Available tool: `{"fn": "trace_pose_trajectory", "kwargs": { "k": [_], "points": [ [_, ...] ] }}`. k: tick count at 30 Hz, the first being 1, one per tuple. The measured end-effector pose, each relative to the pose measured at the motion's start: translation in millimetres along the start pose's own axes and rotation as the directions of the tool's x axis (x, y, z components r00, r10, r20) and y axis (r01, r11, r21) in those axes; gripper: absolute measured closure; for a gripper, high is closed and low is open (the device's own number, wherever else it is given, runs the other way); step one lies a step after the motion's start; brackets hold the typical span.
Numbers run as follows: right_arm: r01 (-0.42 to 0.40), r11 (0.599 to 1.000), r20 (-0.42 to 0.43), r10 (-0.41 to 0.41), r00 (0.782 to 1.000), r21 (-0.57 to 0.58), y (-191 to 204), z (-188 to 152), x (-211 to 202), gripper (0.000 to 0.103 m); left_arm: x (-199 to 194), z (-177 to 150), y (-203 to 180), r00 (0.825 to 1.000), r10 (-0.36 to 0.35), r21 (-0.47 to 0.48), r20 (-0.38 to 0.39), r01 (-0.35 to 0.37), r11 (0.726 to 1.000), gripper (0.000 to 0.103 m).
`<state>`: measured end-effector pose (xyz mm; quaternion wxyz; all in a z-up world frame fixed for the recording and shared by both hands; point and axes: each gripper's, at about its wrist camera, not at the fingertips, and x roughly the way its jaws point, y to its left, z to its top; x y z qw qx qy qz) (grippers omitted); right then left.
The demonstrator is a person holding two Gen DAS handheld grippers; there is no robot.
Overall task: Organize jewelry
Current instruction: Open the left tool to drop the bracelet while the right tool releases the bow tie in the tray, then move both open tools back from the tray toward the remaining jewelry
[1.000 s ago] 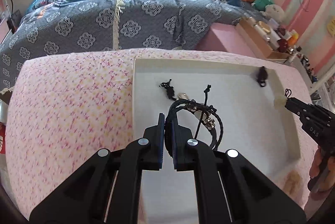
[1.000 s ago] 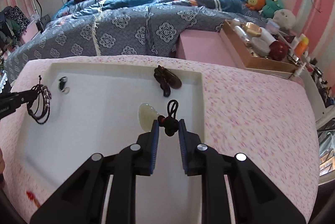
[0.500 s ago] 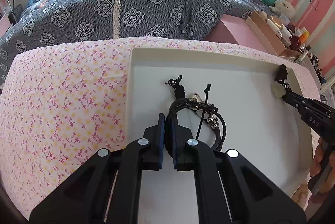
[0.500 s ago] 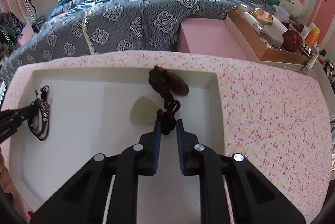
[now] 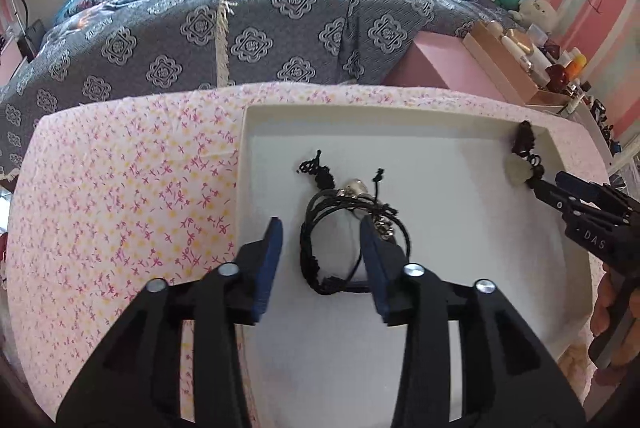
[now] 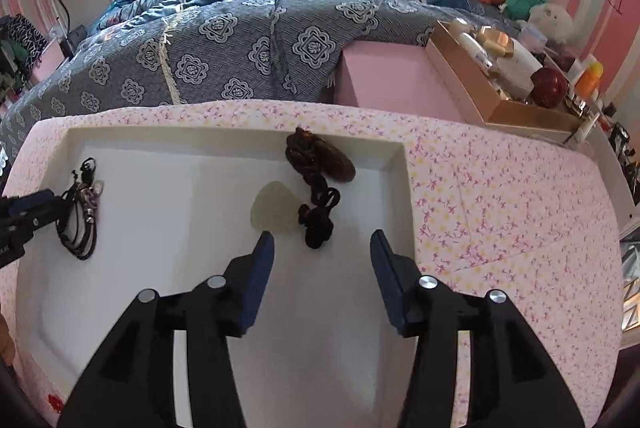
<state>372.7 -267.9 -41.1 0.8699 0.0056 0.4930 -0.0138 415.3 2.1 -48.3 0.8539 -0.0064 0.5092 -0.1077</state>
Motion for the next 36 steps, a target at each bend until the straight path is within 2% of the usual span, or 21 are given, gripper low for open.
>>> {"fn": "trace_pose_trajectory", "kwargs": {
  "k": [2, 6, 11, 15, 20, 22, 23, 30, 33, 36],
  "points": [
    [-0.013, 1.0, 0.006, 0.013, 1.0, 0.007, -1.2, 0.8, -6.8, 0.052, -6.9, -0.8, -2.0, 1.0, -0.001, 0.002, 0.008, 0.001, 1.0, 0.059],
    [-0.02, 1.0, 0.027, 0.02, 0.999, 0.016, -3.7, 1.8, -22.1, 0.05, -30.0, -4.2, -8.5, 0.998, 0.014, 0.017, 0.059, -0.015, 1.0, 0.031],
    [-0.014, 1.0, 0.045, 0.013, 0.999, 0.017, -7.2, -4.7, -43.1, 0.05, -59.8, -12.1, -10.9, 0.995, 0.008, 0.024, 0.101, -0.011, 1.0, 0.026],
    [0.006, 1.0, 0.067, -0.006, 0.998, 0.008, -10.1, -15.6, -67.6, 0.05, -81.2, -25.8, -9.7, 0.991, 0.034, 0.042, 0.126, -0.039, 0.998, 0.012],
    [0.004, 1.0, 0.078, -0.007, 0.997, 0.029, -21.7, -34.0, -97.1, 0.05, -104.8, -46.9, 0.7, 0.99, 0.032, 0.034, 0.139, -0.037, 0.999, 0.009],
    [0.001, 0.999, 0.084, -0.004, 0.996, 0.037, -25.5, -41.8, -107.7, 0.041, -112.4, -56.1, 4.8, 0.989, 0.03, 0.028, 0.142, -0.034, 0.999, 0.008],
    [0.003, 0.999, 0.089, -0.007, 0.996, 0.039, -29.0, -47.5, -114.2, 0.04, -116.3, -61.3, 5.5, 0.989, 0.031, 0.028, 0.143, -0.035, 0.999, 0.008],
    [-0.014, 0.999, 0.088, 0.011, 0.996, 0.038, -39.2, -82.5, -140.5, 0.04, -142.7, -99.6, 5.4, 0.988, 0.016, 0.039, 0.154, -0.022, 0.999, 0.005],
    [-0.016, 0.999, 0.086, 0.012, 0.996, 0.043, -43.0, -98.7, -147.7, 0.04, -146.8, -115.9, 0.3, 0.987, 0.038, 0.064, 0.159, -0.049, 0.997, 0.005],
    [-0.02, 0.999, 0.087, 0.016, 0.996, 0.04, -43.7, -113.2, -155.2, 0.04, -151.1, -132.7, -1.7, 0.988, 0.027, 0.081, 0.152, -0.04, 0.996, 0.005]
  ]
}}
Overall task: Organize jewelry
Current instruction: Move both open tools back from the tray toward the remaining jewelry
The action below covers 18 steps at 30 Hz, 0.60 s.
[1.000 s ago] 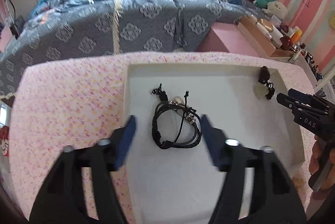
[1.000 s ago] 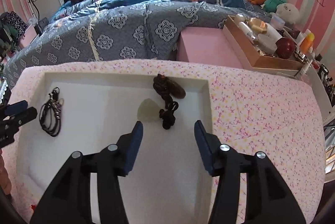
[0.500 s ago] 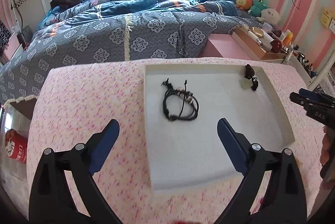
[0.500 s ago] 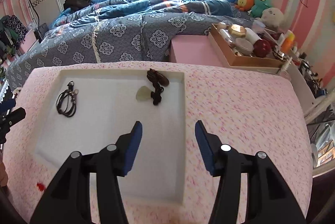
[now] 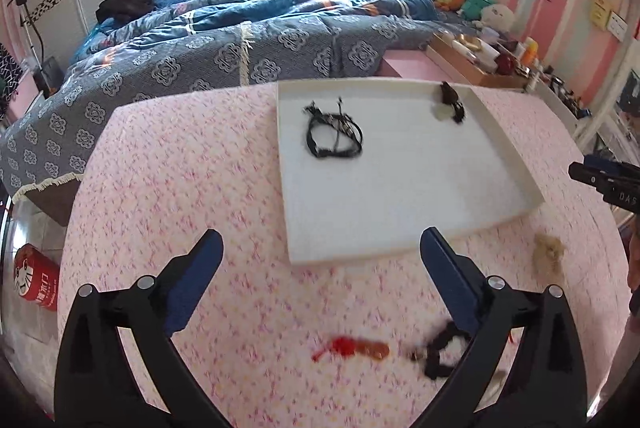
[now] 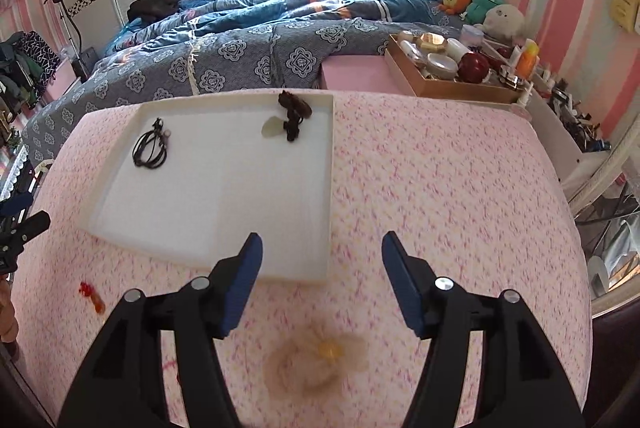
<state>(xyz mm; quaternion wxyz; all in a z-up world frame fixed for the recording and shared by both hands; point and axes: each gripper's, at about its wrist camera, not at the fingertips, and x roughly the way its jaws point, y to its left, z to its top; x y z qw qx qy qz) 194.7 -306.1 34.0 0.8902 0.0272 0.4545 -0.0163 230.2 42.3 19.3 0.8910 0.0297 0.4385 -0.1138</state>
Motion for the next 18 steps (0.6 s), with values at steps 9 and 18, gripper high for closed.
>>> {"fn": "trace_pose_trajectory", "kwargs": {
  "k": [9, 18],
  "points": [
    [-0.01, 1.0, 0.001, 0.01, 1.0, -0.009, 3.9, -31.7, -14.0, 0.04, -15.5, -28.6, -4.3, 1.0, -0.016, 0.01, 0.005, 0.016, 1.0, 0.005],
    [-0.072, 0.997, -0.023, 0.071, 0.997, -0.015, 24.1, -62.4, -21.4, 0.04, -18.7, -53.6, -3.6, 0.999, -0.04, -0.013, -0.009, 0.039, 0.999, 0.005]
  ]
}}
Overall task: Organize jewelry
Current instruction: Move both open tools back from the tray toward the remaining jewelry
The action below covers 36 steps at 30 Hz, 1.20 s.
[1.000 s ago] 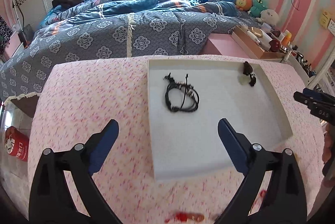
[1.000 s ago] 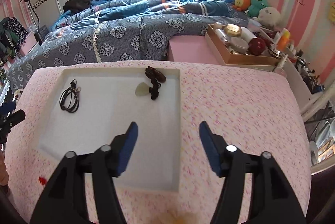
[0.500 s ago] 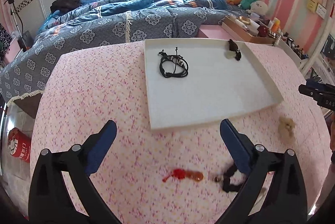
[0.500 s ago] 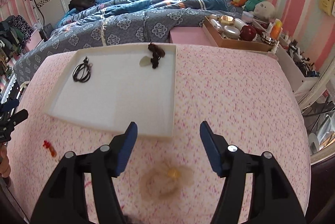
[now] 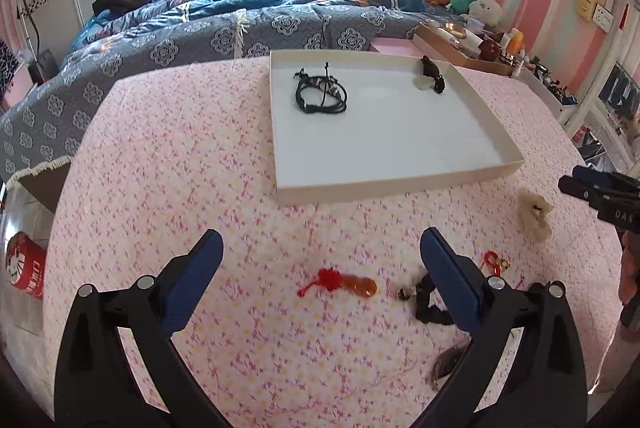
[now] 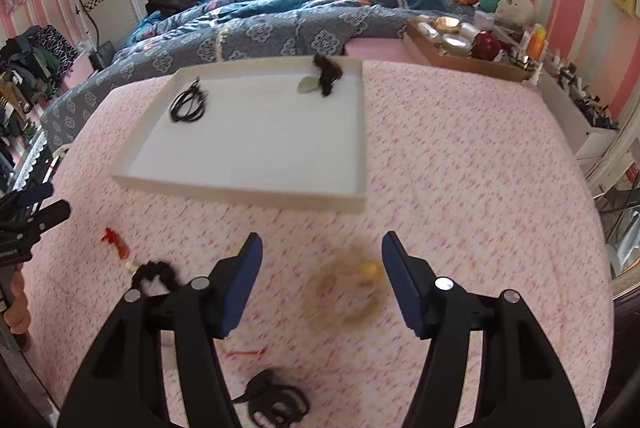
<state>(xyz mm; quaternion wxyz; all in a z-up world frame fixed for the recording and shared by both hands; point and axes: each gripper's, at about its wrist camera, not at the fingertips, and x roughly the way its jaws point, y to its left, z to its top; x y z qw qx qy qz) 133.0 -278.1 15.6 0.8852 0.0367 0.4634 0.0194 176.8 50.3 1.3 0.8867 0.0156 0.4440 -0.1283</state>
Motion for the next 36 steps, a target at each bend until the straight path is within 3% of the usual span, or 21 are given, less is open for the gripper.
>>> {"fn": "trace_pose_trajectory", "kwargs": {
  "k": [13, 24, 31, 36],
  "points": [
    [-0.053, 0.998, -0.047, 0.054, 0.997, 0.016, 29.0, -39.1, 10.1, 0.04, 4.7, -26.7, 3.1, 0.999, 0.017, -0.048, -0.037, -0.018, 0.999, 0.006],
    [-0.033, 0.999, -0.089, 0.03, 0.996, -0.035, 47.5, -45.6, 25.3, 0.04, 23.7, -32.1, -11.8, 0.996, 0.044, 0.008, -0.079, -0.044, 0.999, 0.009],
    [-0.034, 0.998, -0.113, 0.027, 0.993, -0.058, 54.2, -48.0, 31.9, 0.041, 38.3, -29.4, -10.1, 0.993, 0.053, 0.014, -0.11, -0.051, 0.999, 0.023],
    [-0.036, 0.996, -0.122, 0.026, 0.992, -0.081, 59.3, -49.9, 34.5, 0.041, 42.6, -26.2, -12.8, 0.993, 0.063, 0.033, -0.102, -0.06, 0.998, 0.025]
  ]
}}
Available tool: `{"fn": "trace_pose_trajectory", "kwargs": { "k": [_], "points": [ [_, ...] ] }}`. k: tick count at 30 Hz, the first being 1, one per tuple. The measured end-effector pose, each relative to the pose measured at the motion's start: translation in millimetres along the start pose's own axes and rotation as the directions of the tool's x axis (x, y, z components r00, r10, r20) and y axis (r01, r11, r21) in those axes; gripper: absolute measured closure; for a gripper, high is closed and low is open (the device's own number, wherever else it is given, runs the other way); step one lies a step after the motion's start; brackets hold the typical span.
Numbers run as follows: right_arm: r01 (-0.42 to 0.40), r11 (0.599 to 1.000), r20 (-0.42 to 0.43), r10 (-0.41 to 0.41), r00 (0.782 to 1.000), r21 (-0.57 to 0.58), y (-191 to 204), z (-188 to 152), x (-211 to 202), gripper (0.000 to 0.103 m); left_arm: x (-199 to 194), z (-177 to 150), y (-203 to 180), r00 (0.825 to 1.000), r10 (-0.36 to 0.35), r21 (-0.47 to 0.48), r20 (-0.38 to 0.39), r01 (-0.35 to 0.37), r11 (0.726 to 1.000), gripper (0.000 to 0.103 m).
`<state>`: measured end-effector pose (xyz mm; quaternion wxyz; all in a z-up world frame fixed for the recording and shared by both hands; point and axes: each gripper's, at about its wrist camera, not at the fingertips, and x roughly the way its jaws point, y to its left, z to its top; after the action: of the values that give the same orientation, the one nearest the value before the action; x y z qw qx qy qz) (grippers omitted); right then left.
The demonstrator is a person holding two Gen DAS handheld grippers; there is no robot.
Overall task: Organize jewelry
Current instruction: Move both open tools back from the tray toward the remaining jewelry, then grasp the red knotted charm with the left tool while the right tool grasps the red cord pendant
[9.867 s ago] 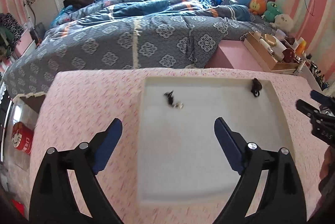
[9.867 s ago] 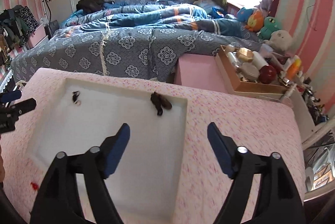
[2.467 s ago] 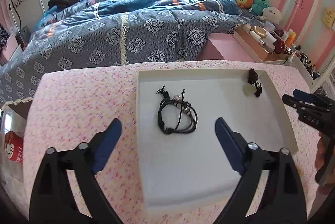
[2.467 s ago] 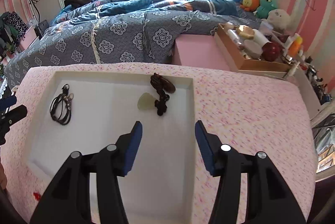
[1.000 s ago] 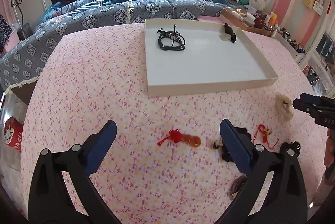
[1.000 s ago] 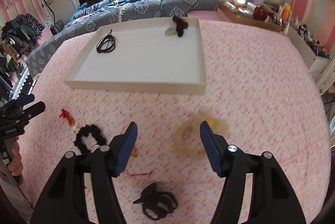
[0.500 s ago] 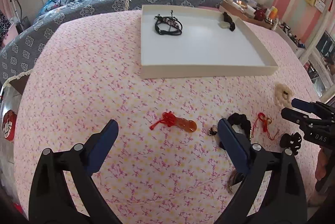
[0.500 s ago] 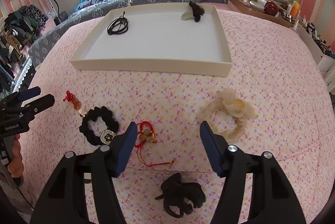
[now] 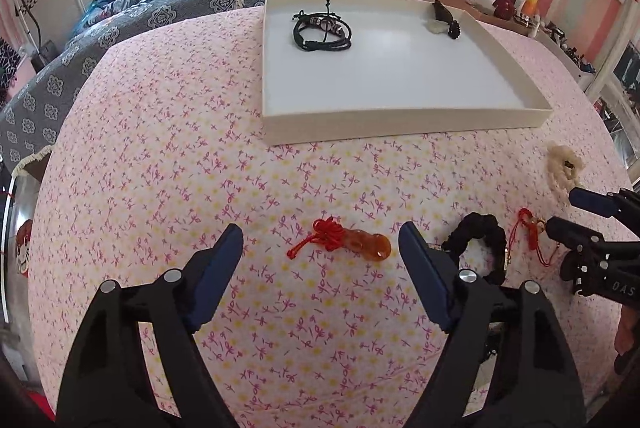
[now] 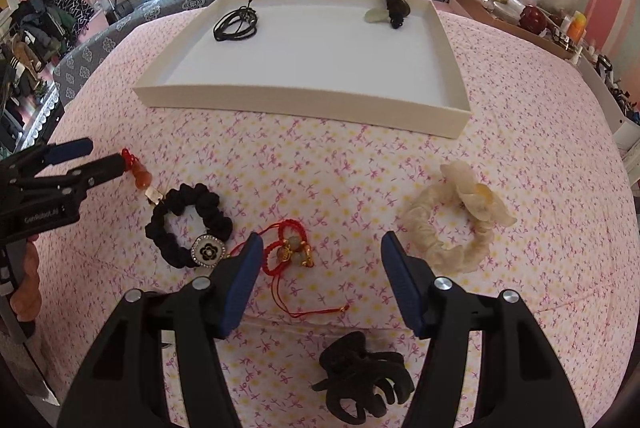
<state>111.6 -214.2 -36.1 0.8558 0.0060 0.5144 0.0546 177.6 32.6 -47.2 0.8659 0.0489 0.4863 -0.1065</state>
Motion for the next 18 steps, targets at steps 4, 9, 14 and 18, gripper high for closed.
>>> {"fn": "trace_pose_trajectory", "kwargs": {
  "k": [4, 9, 14, 18],
  "points": [
    [-0.002, 1.0, -0.019, 0.002, 1.0, -0.006, 2.0, -0.8, 6.3, 0.042, 5.3, 1.3, -3.1, 1.0, 0.007, 0.016, -0.008, -0.007, 1.0, 0.036],
    [-0.006, 1.0, -0.041, 0.005, 0.999, -0.022, 7.0, -1.9, 12.7, 0.05, 15.8, 4.2, -3.9, 0.999, 0.005, 0.025, -0.035, -0.004, 1.0, 0.049],
    [-0.009, 0.999, -0.057, 0.007, 0.998, -0.034, 10.4, -1.2, 18.1, 0.055, 19.8, 5.6, -2.8, 0.999, -0.009, 0.027, -0.042, 0.01, 1.0, 0.053],
    [-0.015, 0.999, -0.074, 0.012, 0.997, -0.043, 11.4, -1.2, 22.9, 0.063, 24.2, 5.0, -2.7, 0.998, -0.034, 0.027, -0.057, 0.035, 0.999, 0.061]
  ]
}}
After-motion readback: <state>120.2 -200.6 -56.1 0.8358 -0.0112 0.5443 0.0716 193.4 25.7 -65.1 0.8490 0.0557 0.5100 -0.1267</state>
